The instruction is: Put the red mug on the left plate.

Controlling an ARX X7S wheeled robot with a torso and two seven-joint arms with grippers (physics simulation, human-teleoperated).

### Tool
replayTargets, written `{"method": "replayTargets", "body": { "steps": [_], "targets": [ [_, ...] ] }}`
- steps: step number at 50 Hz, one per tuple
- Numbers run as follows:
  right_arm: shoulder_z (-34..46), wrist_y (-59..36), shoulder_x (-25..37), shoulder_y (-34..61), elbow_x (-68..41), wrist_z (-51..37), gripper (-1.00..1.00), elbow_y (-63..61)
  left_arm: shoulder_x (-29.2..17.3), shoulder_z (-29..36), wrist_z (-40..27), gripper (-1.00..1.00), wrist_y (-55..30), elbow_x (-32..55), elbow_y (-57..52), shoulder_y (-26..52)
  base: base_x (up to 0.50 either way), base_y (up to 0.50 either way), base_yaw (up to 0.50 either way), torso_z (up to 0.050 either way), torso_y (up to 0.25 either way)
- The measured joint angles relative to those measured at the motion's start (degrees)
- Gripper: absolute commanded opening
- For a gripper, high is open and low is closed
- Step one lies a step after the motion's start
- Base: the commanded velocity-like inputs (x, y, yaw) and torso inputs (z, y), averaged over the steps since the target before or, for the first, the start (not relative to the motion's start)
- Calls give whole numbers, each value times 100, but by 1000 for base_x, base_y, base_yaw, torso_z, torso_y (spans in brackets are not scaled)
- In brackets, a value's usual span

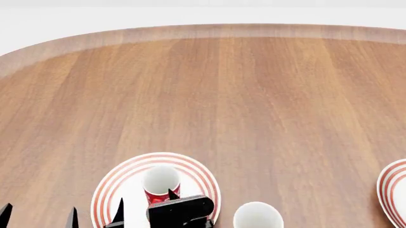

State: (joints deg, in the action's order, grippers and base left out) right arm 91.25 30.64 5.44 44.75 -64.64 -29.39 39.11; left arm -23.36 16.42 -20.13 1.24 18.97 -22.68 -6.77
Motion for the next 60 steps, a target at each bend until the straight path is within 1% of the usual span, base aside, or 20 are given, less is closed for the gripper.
{"method": "replayTargets", "body": {
  "steps": [12, 19, 45, 60],
  "targets": [
    [263, -76, 607, 137, 729, -1217, 100, -1449, -117, -41, -52, 100, 38, 19, -340, -182, 0, 0, 0, 0, 0],
    [375, -144, 857, 183, 1079, -1748, 100, -2090, -179, -73, -78, 100, 70, 37, -512, -274, 0, 0, 0, 0, 0],
    [604, -623, 1604, 313, 2292, -3449, 100, -4035, -376, -203, -193, 100, 211, 62, -1078, -610, 0, 0, 0, 0, 0],
    [682, -949, 1901, 283, 2908, -4140, 100, -4825, -482, -236, -240, 100, 341, -16, -1396, -854, 0, 0, 0, 0, 0]
  ]
}}
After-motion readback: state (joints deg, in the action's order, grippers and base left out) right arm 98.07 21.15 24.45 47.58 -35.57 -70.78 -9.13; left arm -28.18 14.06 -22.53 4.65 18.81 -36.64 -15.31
